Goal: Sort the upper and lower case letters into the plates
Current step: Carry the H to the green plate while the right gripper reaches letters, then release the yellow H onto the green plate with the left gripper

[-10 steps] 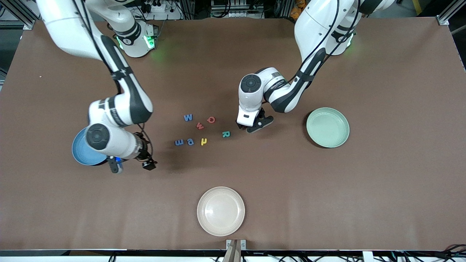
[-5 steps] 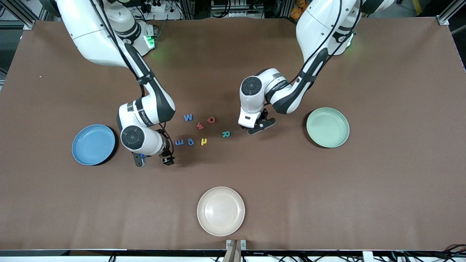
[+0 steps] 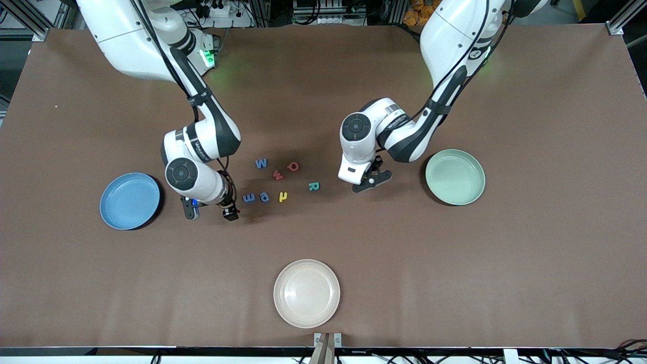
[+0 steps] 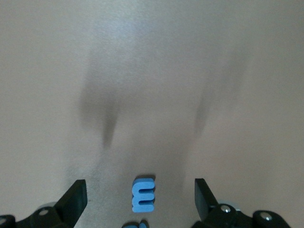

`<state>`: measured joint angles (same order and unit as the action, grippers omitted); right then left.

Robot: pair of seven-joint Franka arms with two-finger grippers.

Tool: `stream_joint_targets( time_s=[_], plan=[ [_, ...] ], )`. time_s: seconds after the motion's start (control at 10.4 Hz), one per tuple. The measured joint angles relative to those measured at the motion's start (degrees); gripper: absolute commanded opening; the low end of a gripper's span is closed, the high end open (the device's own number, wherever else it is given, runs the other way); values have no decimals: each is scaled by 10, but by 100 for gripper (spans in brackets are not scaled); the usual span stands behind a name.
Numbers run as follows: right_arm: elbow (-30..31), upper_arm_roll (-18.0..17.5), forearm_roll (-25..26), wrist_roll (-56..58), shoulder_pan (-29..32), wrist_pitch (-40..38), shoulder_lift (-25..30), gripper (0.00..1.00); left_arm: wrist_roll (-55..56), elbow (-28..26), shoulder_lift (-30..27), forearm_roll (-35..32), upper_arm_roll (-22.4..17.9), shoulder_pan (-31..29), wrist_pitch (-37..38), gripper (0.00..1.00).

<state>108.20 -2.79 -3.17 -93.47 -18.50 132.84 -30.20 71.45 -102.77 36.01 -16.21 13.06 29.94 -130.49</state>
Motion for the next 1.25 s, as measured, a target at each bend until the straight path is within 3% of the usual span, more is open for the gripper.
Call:
stream_joint_targets(
  time_s=[0.38, 0.77, 0.96, 1.05, 1.25],
  plan=[
    [23, -1, 0, -49, -27, 67, -6, 100, -177, -6, -45, 31, 0, -49, 92, 22],
    [27, -1, 0, -64, -47, 95, -37, 100, -434, -72, -86, 40, 0, -145, 84, 17],
    [27, 0, 0, -64, -47, 97, -43, 100, -567, -107, -115, 92, 0, -207, 69, 17],
    [26, 1, 0, -65, -47, 97, -42, 100, -612, -123, -126, 99, 0, -228, 63, 26],
    [26, 3, 0, -65, -47, 97, -42, 100, -681, -183, -134, 101, 0, -254, -17, 55]
  ],
)
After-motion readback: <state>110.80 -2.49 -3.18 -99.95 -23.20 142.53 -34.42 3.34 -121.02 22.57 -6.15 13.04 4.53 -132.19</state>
